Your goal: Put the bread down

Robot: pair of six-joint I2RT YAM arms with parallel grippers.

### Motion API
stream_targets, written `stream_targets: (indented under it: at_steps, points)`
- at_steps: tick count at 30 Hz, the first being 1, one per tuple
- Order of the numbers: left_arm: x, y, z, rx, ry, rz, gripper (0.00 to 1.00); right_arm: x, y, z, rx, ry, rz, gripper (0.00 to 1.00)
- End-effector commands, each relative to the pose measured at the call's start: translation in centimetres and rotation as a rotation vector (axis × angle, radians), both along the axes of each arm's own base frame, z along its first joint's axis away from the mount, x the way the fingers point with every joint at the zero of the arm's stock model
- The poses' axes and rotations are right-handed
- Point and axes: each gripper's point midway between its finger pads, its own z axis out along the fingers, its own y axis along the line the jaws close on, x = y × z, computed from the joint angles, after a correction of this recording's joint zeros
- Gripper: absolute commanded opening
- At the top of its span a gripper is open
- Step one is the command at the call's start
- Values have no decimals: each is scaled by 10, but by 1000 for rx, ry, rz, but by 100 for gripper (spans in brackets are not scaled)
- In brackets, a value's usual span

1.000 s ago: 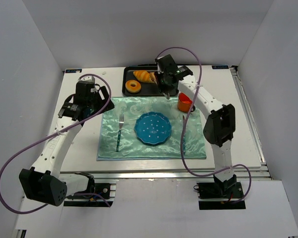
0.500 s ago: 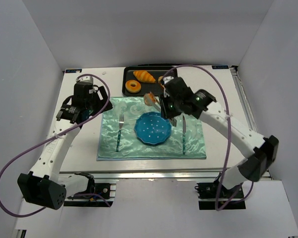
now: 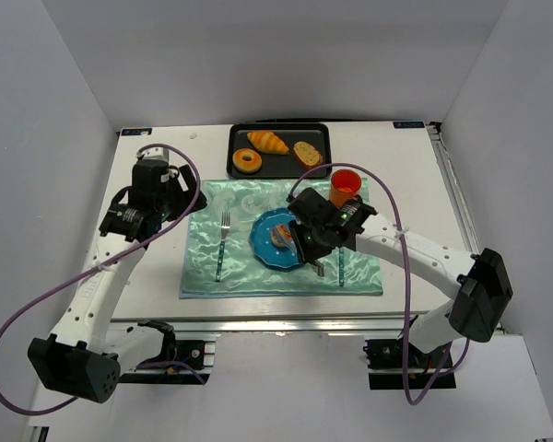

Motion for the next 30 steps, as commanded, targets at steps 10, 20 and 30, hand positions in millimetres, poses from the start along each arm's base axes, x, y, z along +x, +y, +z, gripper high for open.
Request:
stream_targets:
  at_steps: [10,20,30]
  points:
    - [-15,3,10,-6,-29,3,91,-1,17,22,72,-61,-5,54]
    - [-19,5,11,-7,-36,8,91,5,19,63,118,-123,-42,55]
    - [-19,5,12,-9,-40,13,91,14,10,98,151,-202,-108,57]
